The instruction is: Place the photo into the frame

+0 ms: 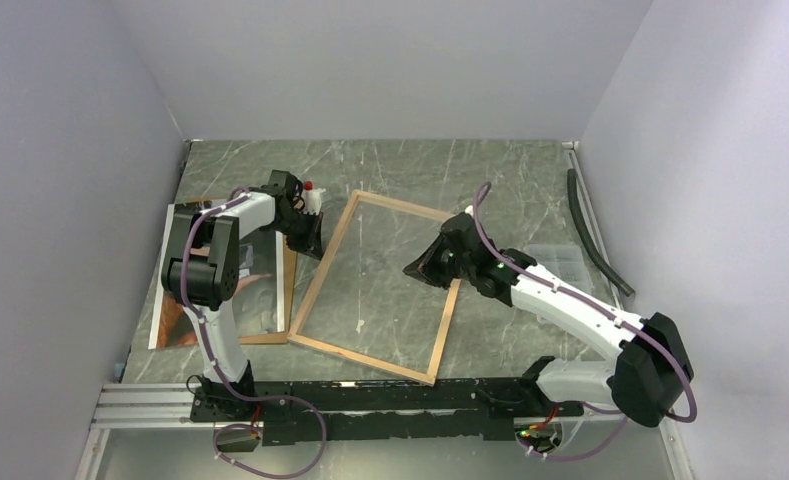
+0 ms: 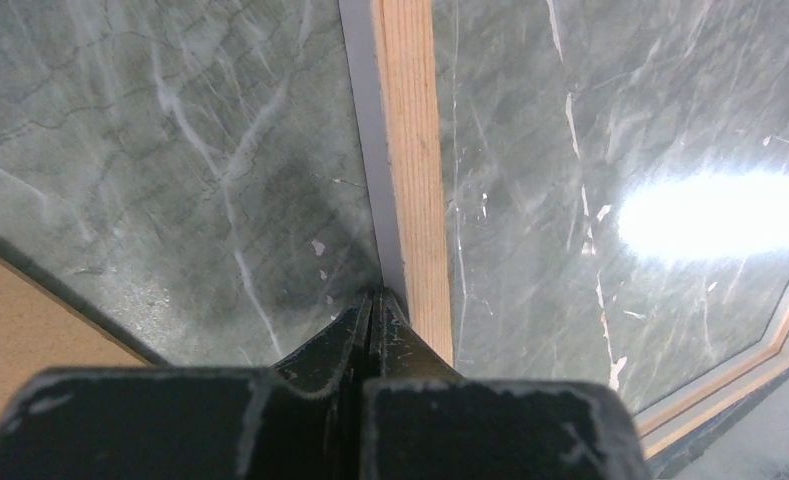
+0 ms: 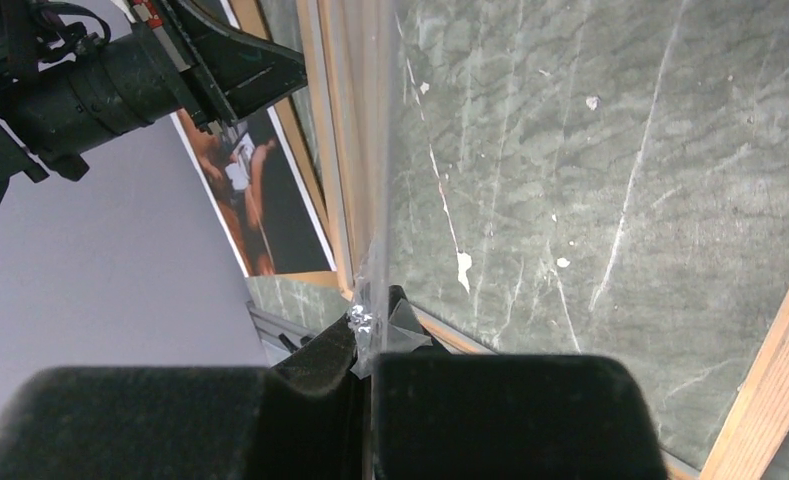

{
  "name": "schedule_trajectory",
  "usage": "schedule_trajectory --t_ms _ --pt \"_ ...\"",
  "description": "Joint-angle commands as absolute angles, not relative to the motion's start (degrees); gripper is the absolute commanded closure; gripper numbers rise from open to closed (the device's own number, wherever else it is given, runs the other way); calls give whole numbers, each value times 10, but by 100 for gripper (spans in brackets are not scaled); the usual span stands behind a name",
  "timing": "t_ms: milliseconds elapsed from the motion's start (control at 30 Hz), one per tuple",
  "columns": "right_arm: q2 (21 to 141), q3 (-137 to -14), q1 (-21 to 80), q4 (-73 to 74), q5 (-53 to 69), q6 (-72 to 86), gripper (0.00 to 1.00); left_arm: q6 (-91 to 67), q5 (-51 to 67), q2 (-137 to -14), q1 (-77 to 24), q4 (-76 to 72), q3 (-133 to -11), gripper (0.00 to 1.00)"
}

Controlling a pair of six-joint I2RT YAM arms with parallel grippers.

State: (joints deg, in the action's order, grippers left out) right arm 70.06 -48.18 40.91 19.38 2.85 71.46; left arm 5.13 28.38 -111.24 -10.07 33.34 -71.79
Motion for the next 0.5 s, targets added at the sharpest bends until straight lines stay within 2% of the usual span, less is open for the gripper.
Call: schedule_trajectory --t_ms 0,267,467 --pt "676 -464 416 209 22 753 100 57 272 -1121 -113 329 -701 97" --pt "686 -470 428 181 28 736 100 58 272 -1123 -113 327 -700 97" --pt "711 -482 437 81 68 688 100 57 271 -1122 -113 328 -700 97"
